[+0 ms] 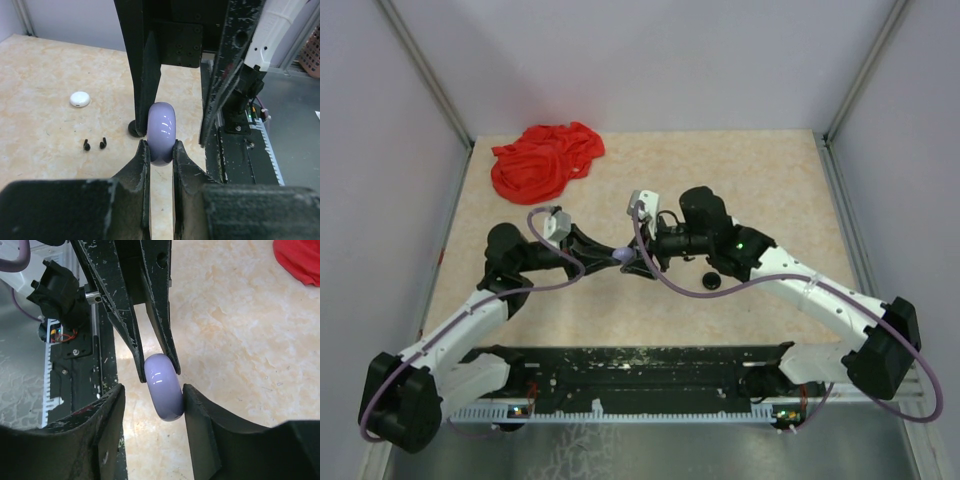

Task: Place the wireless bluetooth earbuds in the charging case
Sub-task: Close the charging case, then place the charging case at the center of the board, then pick up the charging case at the center of the board.

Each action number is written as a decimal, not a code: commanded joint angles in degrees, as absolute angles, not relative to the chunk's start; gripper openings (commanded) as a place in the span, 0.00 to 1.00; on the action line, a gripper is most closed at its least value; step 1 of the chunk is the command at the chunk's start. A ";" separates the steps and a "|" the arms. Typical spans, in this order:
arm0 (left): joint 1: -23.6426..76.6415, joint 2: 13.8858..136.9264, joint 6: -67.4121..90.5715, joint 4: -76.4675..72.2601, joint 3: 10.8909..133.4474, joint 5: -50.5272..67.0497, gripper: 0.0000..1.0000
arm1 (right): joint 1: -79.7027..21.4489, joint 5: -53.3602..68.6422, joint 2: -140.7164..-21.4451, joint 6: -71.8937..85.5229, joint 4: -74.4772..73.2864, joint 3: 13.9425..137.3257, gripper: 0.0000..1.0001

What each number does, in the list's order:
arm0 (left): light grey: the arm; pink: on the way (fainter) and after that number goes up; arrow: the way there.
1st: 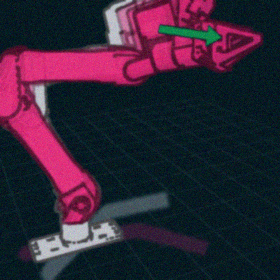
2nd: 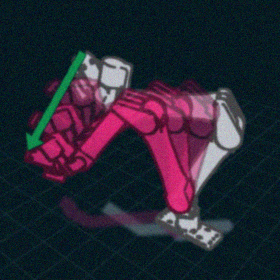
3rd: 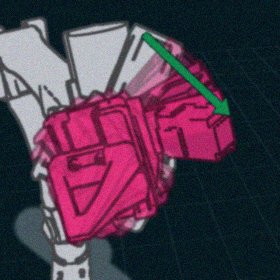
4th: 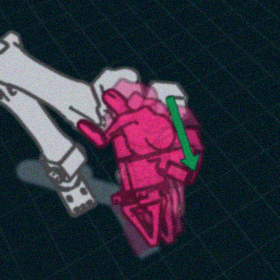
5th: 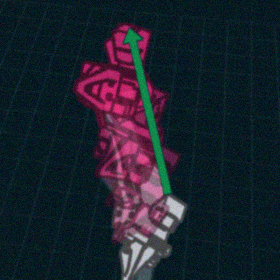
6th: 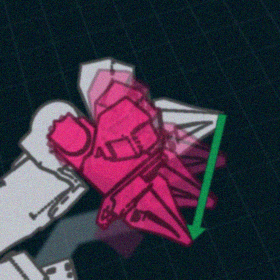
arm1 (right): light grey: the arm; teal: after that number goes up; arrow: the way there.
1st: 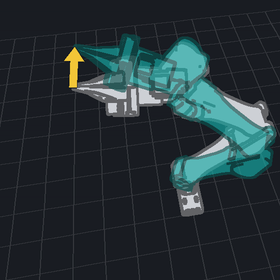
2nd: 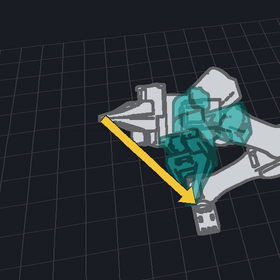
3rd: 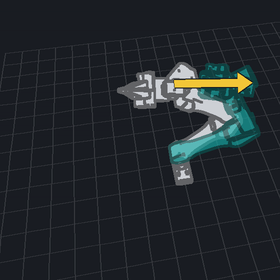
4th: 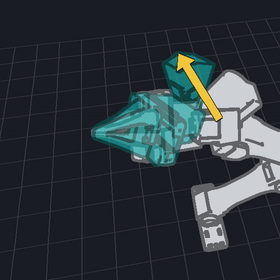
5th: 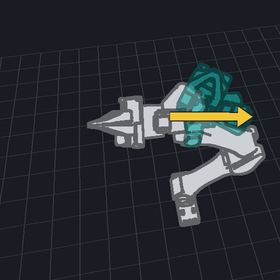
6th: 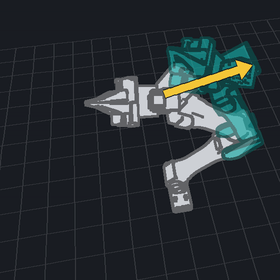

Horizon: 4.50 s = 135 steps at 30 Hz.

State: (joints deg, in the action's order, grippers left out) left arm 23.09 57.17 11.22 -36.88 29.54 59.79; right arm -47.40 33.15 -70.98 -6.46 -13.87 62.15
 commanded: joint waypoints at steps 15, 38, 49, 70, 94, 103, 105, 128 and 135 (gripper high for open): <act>22.73 57.84 9.24 -32.04 31.96 55.51 0.23 | -42.73 34.31 -71.13 -3.16 -11.47 60.65 0.10; 22.16 55.69 5.33 -13.55 36.56 27.00 0.72 | -4.49 17.87 -69.88 28.98 -4.10 36.31 0.16; 21.79 54.86 6.16 -12.81 36.50 26.00 0.73 | 0.71 16.96 -85.52 31.57 4.49 39.11 0.20; 21.10 56.52 8.21 -13.32 36.67 28.44 0.74 | 1.41 14.07 -76.08 27.05 -10.70 39.21 0.68; 20.61 58.12 9.93 -13.71 36.91 31.29 0.75 | -14.87 22.14 -82.87 17.59 -20.29 43.71 0.68; 20.31 58.57 10.18 -13.58 37.08 31.53 0.75 | -21.32 18.64 -80.95 18.24 -26.26 45.53 0.68; 20.30 58.76 10.27 -13.58 37.17 31.90 0.75 | -23.21 16.76 -81.11 17.60 -27.89 46.98 0.68; 19.89 59.59 10.46 -13.93 37.32 33.76 0.76 | -33.33 -3.87 -92.52 16.22 -35.06 58.91 0.65; 19.86 59.69 10.61 -14.15 37.18 34.18 0.76 | -34.74 -3.99 -96.50 16.15 -35.36 59.53 0.59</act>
State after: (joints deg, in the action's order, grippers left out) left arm 20.25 59.53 10.33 -12.97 35.40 32.82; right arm -33.63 -2.72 -94.28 16.60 -35.11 56.90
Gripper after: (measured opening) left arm 0.758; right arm 0.594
